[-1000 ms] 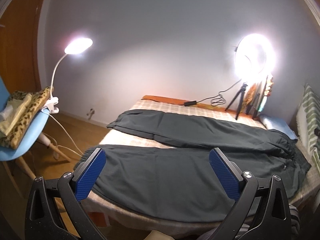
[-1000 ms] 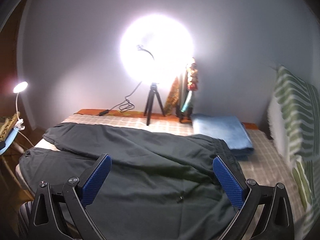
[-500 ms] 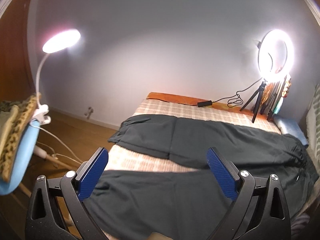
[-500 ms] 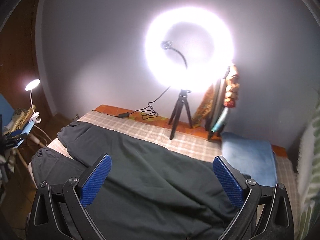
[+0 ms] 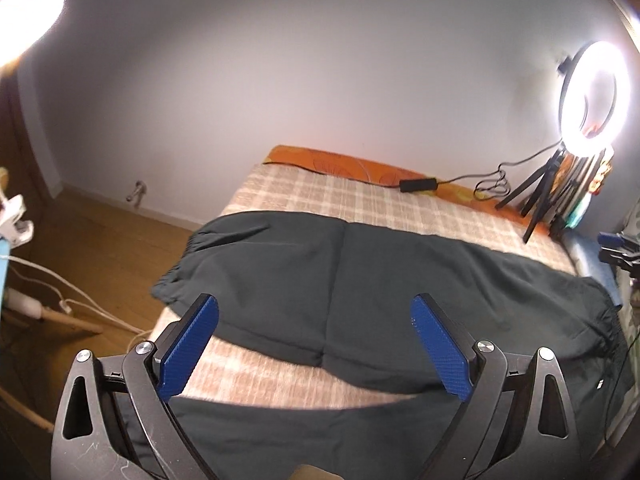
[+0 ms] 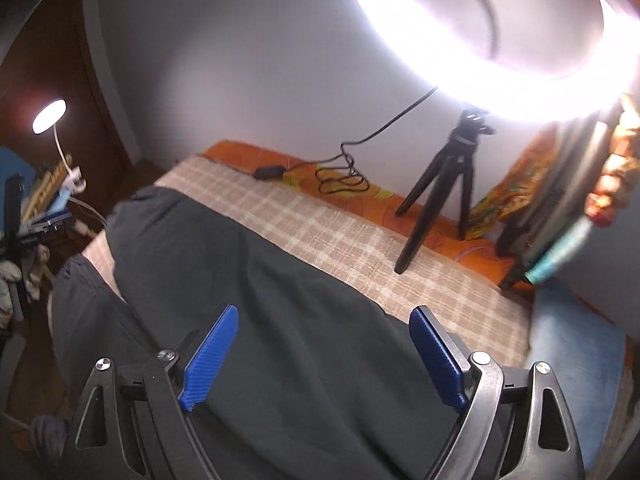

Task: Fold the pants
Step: 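Move both tools toward the trousers' waistband and lower onto the fabric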

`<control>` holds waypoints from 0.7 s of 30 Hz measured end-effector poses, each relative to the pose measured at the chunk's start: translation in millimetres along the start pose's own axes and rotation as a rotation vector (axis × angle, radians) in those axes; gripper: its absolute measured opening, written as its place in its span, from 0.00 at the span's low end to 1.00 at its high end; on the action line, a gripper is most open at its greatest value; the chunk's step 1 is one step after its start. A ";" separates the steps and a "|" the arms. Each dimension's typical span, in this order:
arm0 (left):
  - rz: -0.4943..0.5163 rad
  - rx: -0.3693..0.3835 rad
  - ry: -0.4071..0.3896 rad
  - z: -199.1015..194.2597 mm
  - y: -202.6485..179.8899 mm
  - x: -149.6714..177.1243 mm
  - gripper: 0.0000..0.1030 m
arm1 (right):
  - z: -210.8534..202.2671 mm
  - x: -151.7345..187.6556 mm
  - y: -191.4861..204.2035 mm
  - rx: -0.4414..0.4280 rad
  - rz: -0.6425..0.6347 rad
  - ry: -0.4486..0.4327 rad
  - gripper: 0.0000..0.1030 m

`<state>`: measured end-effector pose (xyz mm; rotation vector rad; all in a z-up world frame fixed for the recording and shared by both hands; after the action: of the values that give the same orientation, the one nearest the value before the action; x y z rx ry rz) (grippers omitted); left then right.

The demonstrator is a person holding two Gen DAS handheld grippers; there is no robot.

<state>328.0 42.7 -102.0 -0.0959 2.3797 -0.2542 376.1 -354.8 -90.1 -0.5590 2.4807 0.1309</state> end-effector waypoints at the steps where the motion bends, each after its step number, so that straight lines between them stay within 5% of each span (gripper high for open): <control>1: 0.007 -0.011 0.010 11.7 -1.7 1.1 0.93 | 15.4 -0.6 -1.1 -0.003 -0.018 0.015 0.84; 12: -0.019 -0.093 0.070 76.9 13.2 5.3 0.93 | 138.5 0.5 -28.0 -0.090 0.022 0.133 0.84; 21: -0.036 -0.096 0.113 107.7 21.5 19.3 0.87 | 160.4 1.8 -21.1 -0.109 -0.042 0.171 0.86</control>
<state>387.4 44.2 -196.3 -0.1738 2.5048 -0.1660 467.9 -340.2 -222.5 -0.6941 2.6374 0.2104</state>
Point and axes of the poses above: each gripper's, at about its wrist camera, not at the fingertips, and z roughly the way its jaws point, y to its left, x to its underside, the point moved 4 cm from there along z, roughly the way its jaws point, and after that the axes turned 6 degrees about -z, right-handed, at the moved point
